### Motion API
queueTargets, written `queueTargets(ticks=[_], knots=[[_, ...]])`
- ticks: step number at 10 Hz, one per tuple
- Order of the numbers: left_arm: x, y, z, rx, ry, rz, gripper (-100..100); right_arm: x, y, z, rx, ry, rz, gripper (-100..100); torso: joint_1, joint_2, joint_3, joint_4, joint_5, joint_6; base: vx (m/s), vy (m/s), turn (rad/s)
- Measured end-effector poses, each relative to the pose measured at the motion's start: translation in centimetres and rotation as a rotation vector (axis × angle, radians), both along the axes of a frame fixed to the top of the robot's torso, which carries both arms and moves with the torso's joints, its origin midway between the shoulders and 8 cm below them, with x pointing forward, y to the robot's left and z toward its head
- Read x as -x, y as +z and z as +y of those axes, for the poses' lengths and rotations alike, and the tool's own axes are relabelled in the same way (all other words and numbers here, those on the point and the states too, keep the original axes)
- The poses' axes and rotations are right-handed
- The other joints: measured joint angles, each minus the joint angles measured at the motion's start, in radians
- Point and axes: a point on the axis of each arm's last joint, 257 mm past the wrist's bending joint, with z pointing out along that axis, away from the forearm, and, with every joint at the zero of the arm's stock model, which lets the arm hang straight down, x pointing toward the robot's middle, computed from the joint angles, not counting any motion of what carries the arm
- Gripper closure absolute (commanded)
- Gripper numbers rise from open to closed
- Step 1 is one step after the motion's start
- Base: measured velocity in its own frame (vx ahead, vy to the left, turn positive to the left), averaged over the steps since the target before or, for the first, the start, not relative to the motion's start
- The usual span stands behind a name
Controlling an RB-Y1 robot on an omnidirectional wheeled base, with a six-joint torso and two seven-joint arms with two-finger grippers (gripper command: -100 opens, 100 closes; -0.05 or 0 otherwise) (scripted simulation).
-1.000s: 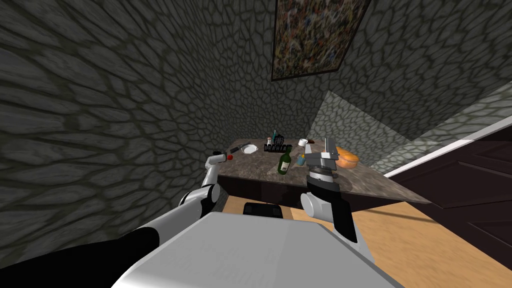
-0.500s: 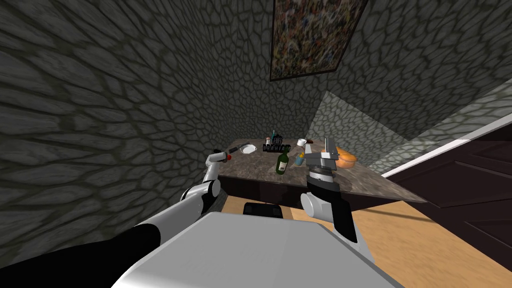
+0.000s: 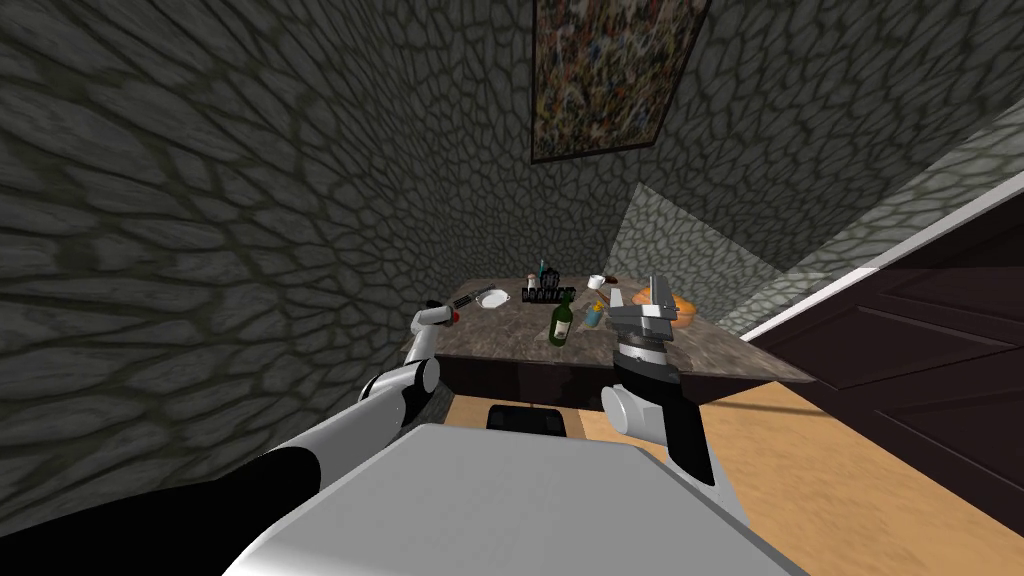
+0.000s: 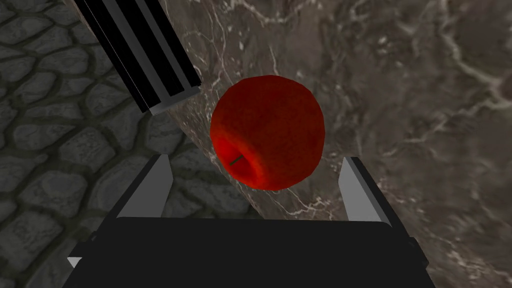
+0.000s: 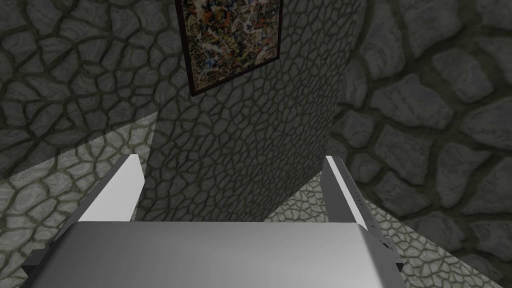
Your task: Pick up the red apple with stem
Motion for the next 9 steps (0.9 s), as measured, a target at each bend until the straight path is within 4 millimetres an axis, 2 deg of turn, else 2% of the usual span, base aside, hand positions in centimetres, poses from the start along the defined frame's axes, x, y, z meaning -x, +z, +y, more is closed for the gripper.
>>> queueTargets(ticks=[2, 3, 7, 8, 9], knots=[[0.24, -0.67, 0.64, 0.000, 0.025, 0.000, -100, 0.00, 0.00, 0.00, 0.000, 0.000, 0.000, 0, -0.001, 0.000, 0.000, 0.000, 0.000, 0.000, -0.010, 0.038, -0.049], [0.21, -0.67, 0.68, 0.000, 0.026, -0.002, 100, 0.00, 0.00, 0.00, 0.000, 0.000, 0.000, 0, -0.003, -0.001, 0.000, 0.000, -0.001, 0.000, 0.000, 0.000, 0.000], [0.25, -0.72, 0.70, 0.000, 0.027, -0.001, 100, 0.00, 0.00, 0.00, 0.000, 0.000, 0.000, 0, -0.005, -0.001, -0.001, 0.000, -0.001, 0.000, 0.000, 0.000, 0.000], [0.25, -0.72, 0.70, 0.000, 0.027, -0.001, 0, 0.00, 0.00, 0.00, 0.000, 0.000, 0.000, 0, -0.005, -0.001, -0.001, 0.000, -0.001, 0.000, 0.000, 0.000, 0.000], [0.25, -0.72, 0.70, 0.000, 0.027, -0.001, 100, 0.00, 0.00, 0.00, 0.000, 0.000, 0.000, 0, -0.005, -0.001, -0.001, 0.000, -0.001, 0.000, 0.019, -0.044, 0.196]])
